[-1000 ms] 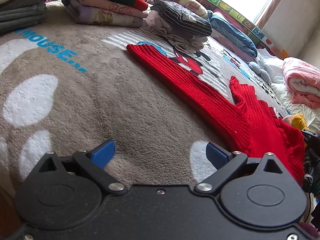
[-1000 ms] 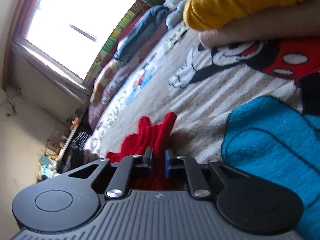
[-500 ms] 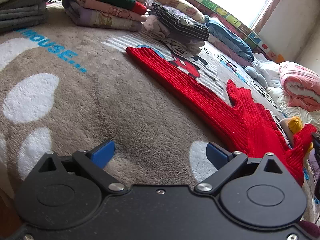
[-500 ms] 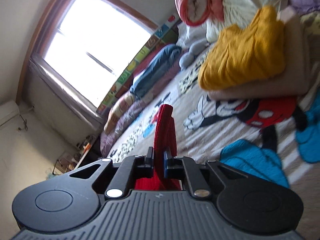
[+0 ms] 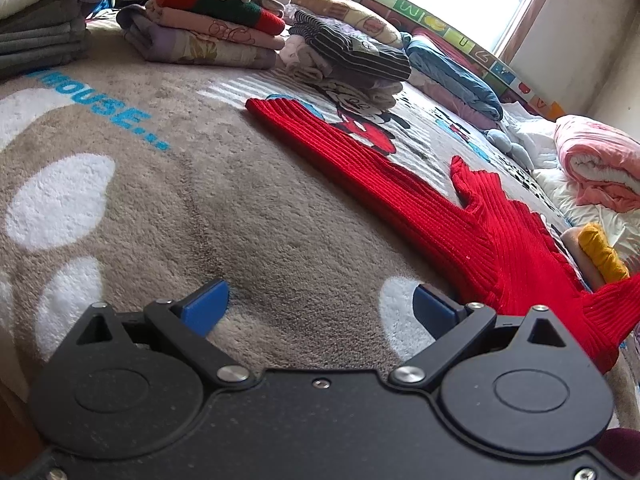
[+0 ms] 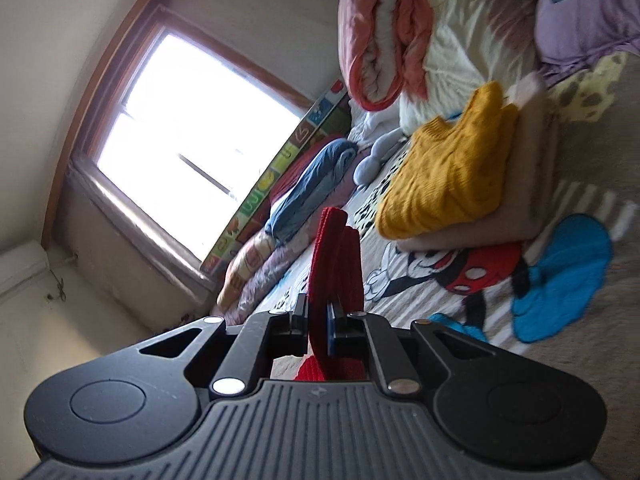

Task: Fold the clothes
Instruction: 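Grasp the other sleeve with the right gripper and lift it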

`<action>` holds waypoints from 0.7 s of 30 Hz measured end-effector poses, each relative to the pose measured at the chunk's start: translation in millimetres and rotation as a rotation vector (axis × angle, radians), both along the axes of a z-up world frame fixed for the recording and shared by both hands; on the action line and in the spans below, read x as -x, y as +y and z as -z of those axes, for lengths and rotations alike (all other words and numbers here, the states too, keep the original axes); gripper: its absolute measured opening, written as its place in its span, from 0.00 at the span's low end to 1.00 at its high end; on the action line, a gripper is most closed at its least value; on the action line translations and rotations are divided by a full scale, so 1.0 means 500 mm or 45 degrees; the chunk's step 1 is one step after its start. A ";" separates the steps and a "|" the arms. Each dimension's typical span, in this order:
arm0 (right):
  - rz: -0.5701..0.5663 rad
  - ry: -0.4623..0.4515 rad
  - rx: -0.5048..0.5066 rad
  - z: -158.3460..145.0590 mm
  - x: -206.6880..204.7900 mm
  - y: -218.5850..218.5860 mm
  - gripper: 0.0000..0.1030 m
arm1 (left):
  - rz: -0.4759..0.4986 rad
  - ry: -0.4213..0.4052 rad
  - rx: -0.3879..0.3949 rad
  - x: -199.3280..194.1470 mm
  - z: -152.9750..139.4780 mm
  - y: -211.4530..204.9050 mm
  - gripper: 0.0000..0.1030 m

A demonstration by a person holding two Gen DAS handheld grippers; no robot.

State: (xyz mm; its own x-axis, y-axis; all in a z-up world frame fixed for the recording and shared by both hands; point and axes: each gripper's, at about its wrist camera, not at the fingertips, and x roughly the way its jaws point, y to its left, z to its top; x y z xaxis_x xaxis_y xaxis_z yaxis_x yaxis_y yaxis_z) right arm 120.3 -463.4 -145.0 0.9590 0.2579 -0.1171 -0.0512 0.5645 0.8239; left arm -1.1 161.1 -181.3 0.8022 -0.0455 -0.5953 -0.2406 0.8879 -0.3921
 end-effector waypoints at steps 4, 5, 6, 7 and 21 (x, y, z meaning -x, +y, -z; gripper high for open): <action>0.058 0.003 -0.047 0.032 0.032 -0.031 0.10 | 0.005 0.006 -0.025 -0.002 0.001 -0.007 0.97; 0.075 0.006 -0.062 0.042 0.039 -0.039 0.10 | 0.008 0.007 -0.033 -0.003 0.001 -0.009 0.98; 0.094 0.011 -0.078 0.053 0.047 -0.048 0.10 | 0.012 0.009 -0.042 -0.003 0.002 -0.011 0.98; 0.112 0.016 -0.096 0.065 0.055 -0.056 0.10 | 0.015 0.011 -0.050 -0.005 0.002 -0.013 0.99; 0.214 0.132 -0.188 0.189 0.087 -0.104 0.09 | 0.030 0.045 -0.183 -0.014 0.007 -0.040 0.99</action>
State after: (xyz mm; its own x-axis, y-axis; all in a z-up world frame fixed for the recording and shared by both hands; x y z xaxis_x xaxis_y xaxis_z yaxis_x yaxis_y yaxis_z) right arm 76.6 -515.1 -239.6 0.9747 0.1171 -0.1903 0.1228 0.4309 0.8940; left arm 5.9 141.2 -184.8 0.7803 0.0236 -0.6250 -0.2306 0.9397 -0.2524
